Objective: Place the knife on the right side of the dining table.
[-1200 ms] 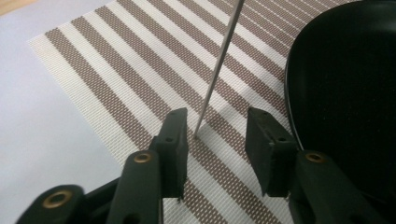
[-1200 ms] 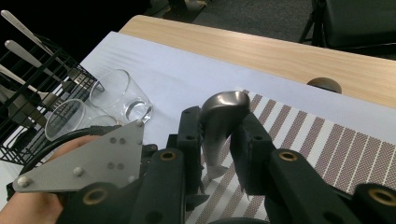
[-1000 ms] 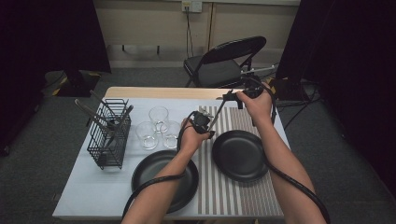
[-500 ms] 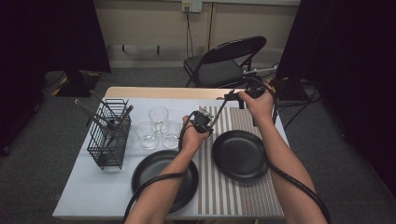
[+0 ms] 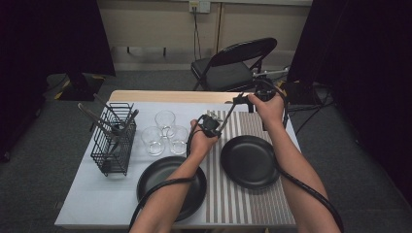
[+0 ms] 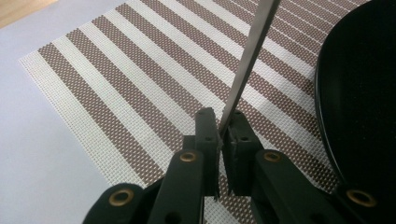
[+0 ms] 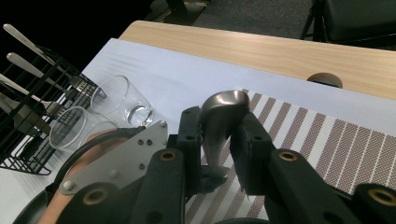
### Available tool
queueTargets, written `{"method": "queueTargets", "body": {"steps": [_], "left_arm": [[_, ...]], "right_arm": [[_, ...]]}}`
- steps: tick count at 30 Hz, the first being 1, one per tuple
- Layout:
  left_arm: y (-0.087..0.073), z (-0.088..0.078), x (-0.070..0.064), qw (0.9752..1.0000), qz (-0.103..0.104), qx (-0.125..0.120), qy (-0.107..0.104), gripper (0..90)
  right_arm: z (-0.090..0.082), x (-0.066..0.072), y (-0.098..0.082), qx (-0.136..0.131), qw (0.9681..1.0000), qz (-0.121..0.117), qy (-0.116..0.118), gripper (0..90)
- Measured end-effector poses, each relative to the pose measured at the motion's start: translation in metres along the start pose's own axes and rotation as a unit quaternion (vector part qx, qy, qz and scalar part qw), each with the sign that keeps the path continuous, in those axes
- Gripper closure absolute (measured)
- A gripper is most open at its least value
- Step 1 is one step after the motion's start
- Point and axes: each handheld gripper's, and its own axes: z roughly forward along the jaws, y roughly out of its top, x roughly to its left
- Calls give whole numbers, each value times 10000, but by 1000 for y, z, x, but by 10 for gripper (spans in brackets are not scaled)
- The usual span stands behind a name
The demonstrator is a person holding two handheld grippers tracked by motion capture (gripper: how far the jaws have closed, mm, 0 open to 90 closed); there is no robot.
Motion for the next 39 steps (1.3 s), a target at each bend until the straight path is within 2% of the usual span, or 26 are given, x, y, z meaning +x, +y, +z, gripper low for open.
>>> {"method": "queueTargets", "body": {"steps": [4, 5, 6, 13, 15, 17, 19, 27, 34, 39], "left_arm": [[-2, -4, 0, 10000, -26, 21, -5, 857], [-3, -5, 1, 9999, -25, 100, 10, 857], [-4, -5, 1, 10000, -64, 29, -10, 856], [-4, -1, 2, 9999, -139, -15, -83, 822], [-4, 1, 1, 9999, -79, 28, -66, 809], [-3, 2, 0, 10000, 29, 47, 14, 840], [-3, 2, 1, 10000, 46, 38, -6, 853], [-4, 1, 0, 9990, 447, -7, -11, 882], [-5, 0, -1, 9981, 611, 54, -32, 892], [-4, -1, -2, 9975, 698, 76, 3, 893]], "right_arm": [[2, -1, 0, -11, 10000, 57, 66, 745], [3, -1, 0, -23, 9999, 76, 76, 744], [4, -1, 0, -7, 9999, 85, 92, 745], [4, -3, -2, -43, 9997, 212, 112, 745], [4, -3, -2, -31, 9997, 223, 100, 745], [3, -3, -2, -28, 9997, 225, 81, 744], [3, -5, -3, -40, 9997, 224, 75, 744], [5, -9, -3, -103, 9994, 308, 97, 743], [7, -11, -2, -114, 9994, 315, 86, 740], [7, -12, -3, -149, 9994, 327, -19, 729]]}}
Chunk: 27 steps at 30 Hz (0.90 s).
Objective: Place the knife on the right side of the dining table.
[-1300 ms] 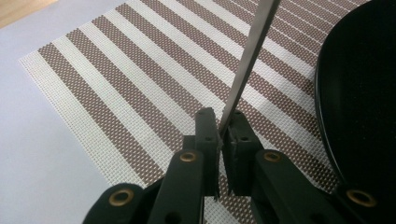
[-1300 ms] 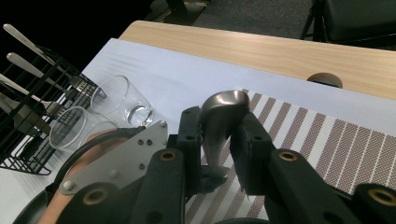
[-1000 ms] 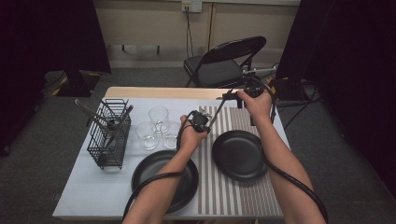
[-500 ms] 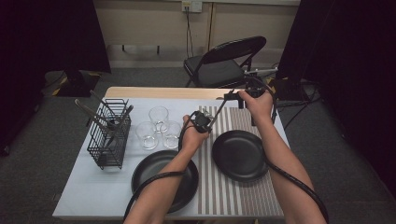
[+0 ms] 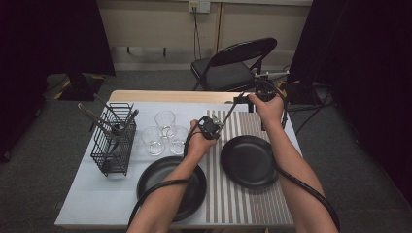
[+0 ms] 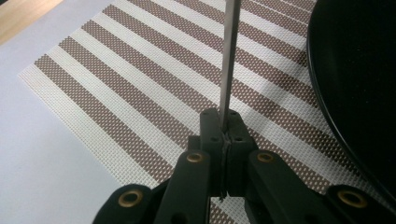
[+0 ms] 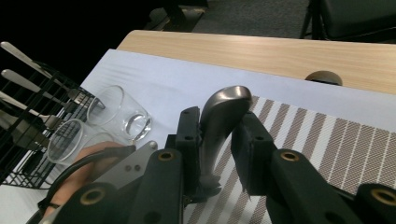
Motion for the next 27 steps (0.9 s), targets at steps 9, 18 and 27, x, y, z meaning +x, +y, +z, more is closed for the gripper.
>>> {"method": "queueTargets", "body": {"steps": [9, 18, 27], "left_arm": [[0, -2, -1, 9999, 120, 10, 36, 895], [-1, -1, -3, 9997, 255, 26, 3, 895], [-2, -1, -4, 9997, 252, 6, -47, 896]], "right_arm": [[0, -2, -1, -30, 9997, -194, -151, 672], [3, -6, -2, -253, 9981, -352, -446, 387], [-1, -12, 0, -500, 9951, -379, -768, 260]]}}
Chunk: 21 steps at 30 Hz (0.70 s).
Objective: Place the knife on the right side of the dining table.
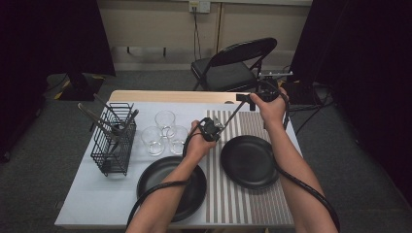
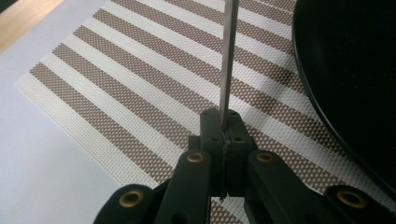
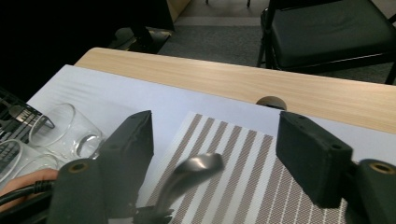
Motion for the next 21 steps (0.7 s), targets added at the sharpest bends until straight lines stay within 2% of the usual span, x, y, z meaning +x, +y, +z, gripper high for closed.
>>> {"method": "queueTargets", "body": {"steps": [7, 10, 21], "left_arm": [[0, 0, 0, 10000, 14, 10, -8, 896], [0, 0, 1, 10000, -77, 36, 6, 896], [0, 0, 2, 9999, -94, 127, -38, 896]], "right_arm": [[-1, -1, 0, -60, 10000, 0, -58, 242], [-3, 0, 1, -57, 10000, -50, -62, 236], [-16, -3, -3, -208, 9997, -139, -86, 192]]}}
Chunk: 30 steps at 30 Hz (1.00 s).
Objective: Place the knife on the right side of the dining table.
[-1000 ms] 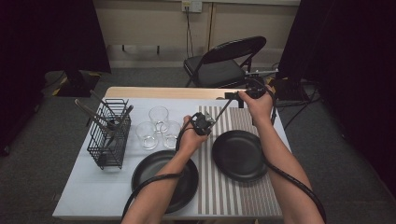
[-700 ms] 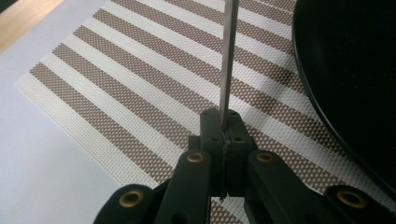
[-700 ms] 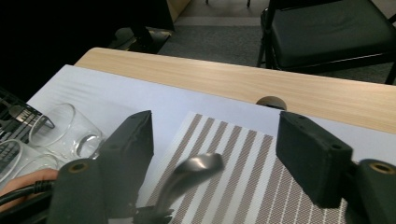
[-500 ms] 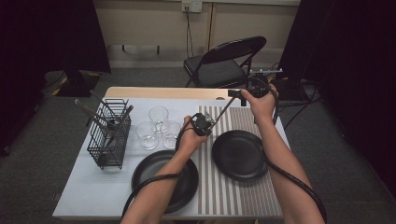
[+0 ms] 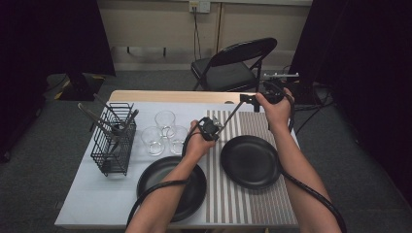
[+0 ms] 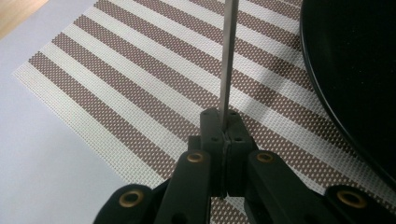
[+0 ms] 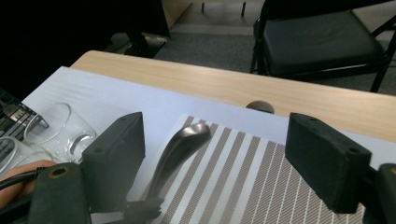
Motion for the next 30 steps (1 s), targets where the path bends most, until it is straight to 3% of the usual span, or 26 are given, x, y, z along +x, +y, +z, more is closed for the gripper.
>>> {"method": "queueTargets", "body": {"steps": [11, 21, 30], "left_arm": [[2, 1, 0, 10000, 18, 84, 11, 896], [3, 1, 1, 9999, -57, 157, -31, 895], [3, 2, 2, 9999, -95, 124, -42, 895]], "right_arm": [[-16, 2, 7, -83, 10000, -13, 18, 191], [-18, 11, -4, 95, 9997, -208, 22, 191], [-24, 11, -20, 140, 9997, -195, 95, 192]]}}
